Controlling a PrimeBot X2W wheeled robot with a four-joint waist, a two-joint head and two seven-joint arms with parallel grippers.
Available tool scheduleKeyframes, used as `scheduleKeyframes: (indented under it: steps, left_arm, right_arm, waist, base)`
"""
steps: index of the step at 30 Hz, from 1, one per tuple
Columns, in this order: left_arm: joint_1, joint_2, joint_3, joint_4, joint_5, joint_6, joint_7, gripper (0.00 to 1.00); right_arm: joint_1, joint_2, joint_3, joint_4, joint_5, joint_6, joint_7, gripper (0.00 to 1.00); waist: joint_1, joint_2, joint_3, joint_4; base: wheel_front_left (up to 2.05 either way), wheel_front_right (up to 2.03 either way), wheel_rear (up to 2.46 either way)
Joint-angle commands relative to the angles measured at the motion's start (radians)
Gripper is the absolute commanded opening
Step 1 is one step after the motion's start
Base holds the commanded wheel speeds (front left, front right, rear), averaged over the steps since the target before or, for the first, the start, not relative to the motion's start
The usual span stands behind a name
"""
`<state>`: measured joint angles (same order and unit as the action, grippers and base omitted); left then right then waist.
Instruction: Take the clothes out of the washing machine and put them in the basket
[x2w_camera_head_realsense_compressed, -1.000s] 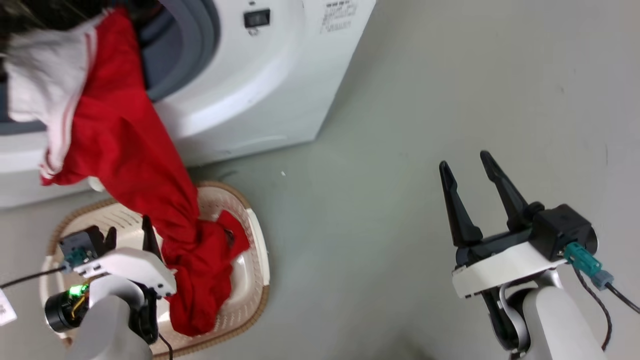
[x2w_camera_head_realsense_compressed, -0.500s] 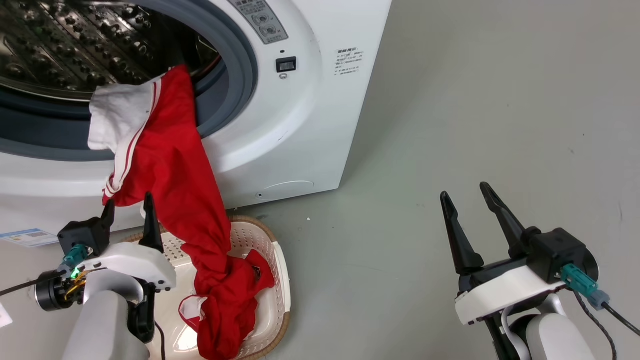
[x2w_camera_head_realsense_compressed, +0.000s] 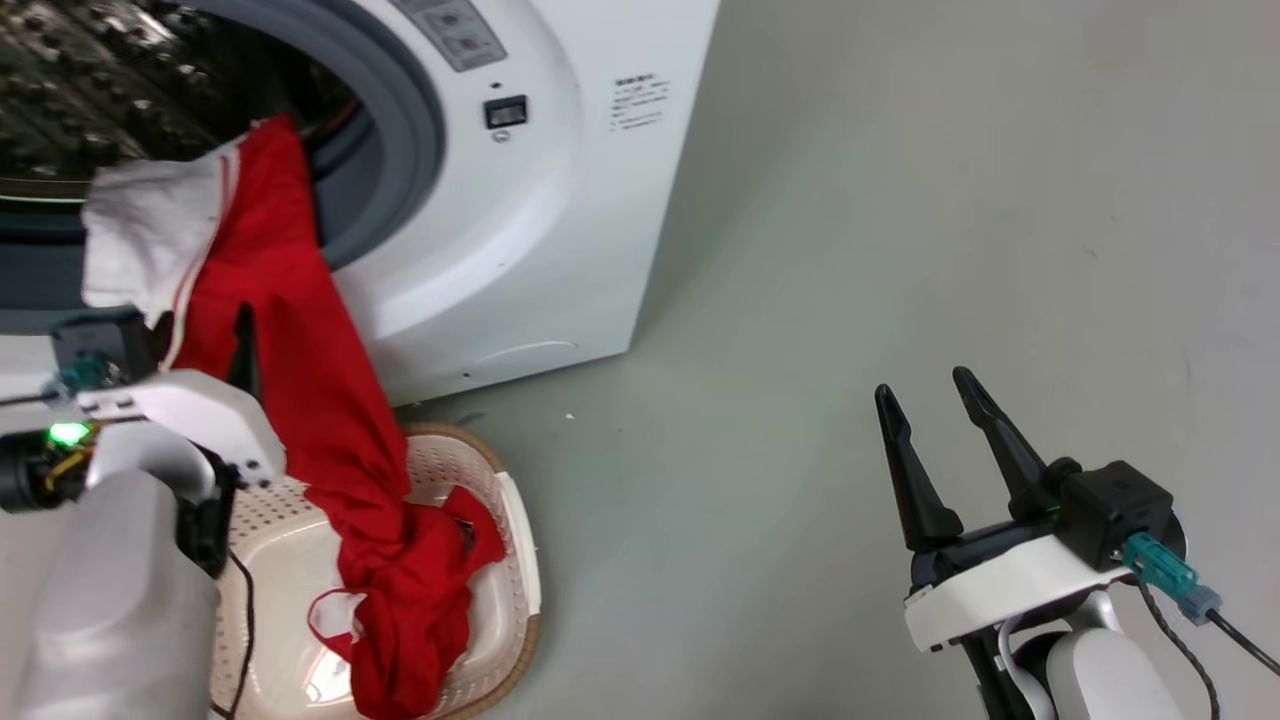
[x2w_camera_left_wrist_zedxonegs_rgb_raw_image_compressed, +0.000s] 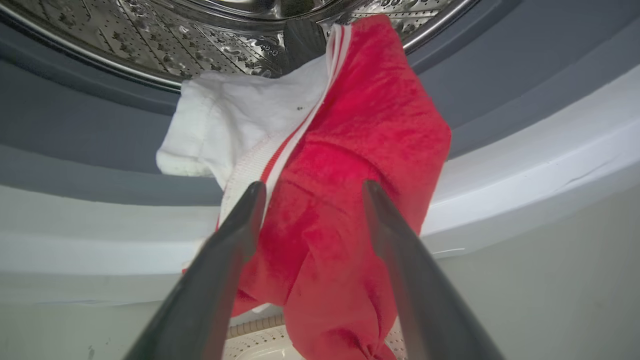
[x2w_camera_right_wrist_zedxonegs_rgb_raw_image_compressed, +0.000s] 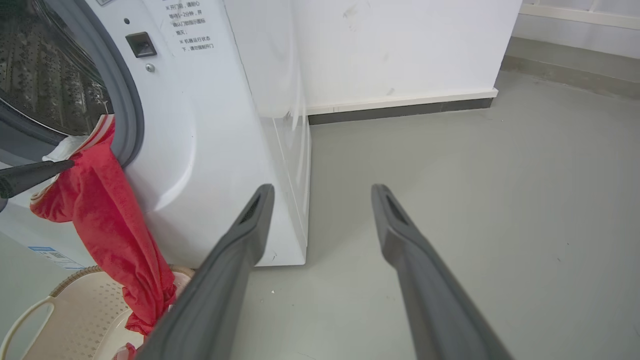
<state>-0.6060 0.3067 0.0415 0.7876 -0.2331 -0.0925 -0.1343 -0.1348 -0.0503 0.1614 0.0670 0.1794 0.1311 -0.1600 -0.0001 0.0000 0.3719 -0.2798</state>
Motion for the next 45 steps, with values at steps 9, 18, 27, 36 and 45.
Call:
scheduleKeyframes:
  steps: [9,18,27,36,45]
  left_arm:
    - [-0.106,0.067,0.002,0.097,-0.015,0.003,0.106,1.0]
    - [-0.14,0.088,-0.009,0.166,-0.019,0.002,0.106,0.0]
    - [-0.169,0.072,-0.027,0.174,-0.019,0.005,0.021,0.0]
    - [-0.104,0.032,-0.022,0.114,-0.031,0.036,-0.108,0.0]
    - [0.102,-0.035,-0.02,-0.08,-0.041,0.063,-0.13,0.0]
  right_arm:
    - [-0.044,0.0,0.016,0.045,0.038,-0.001,-0.042,1.0]
    - [-0.068,0.0,0.022,0.085,0.053,-0.001,-0.066,1.0]
    - [-0.067,0.0,0.012,0.095,0.039,-0.001,-0.066,1.0]
    - [-0.023,0.0,-0.006,0.079,0.012,-0.001,-0.044,1.0]
    - [0.038,0.0,-0.032,0.035,-0.016,-0.001,-0.002,1.0]
  waist:
    - [0.0001,0.0,0.068,-0.07]
    - [0.0001,0.0,0.075,-0.088]
    - [0.0001,0.0,0.038,-0.065]
    - [0.0001,0.0,-0.062,-0.03]
    - [0.0001,0.0,-0.157,0.027]
  base:
    - [0.0,0.0,0.0]
    - [0.0,0.0,0.0]
    - [0.0,0.0,0.0]
    - [0.0,0.0,0.0]
    - [0.0,0.0,0.0]
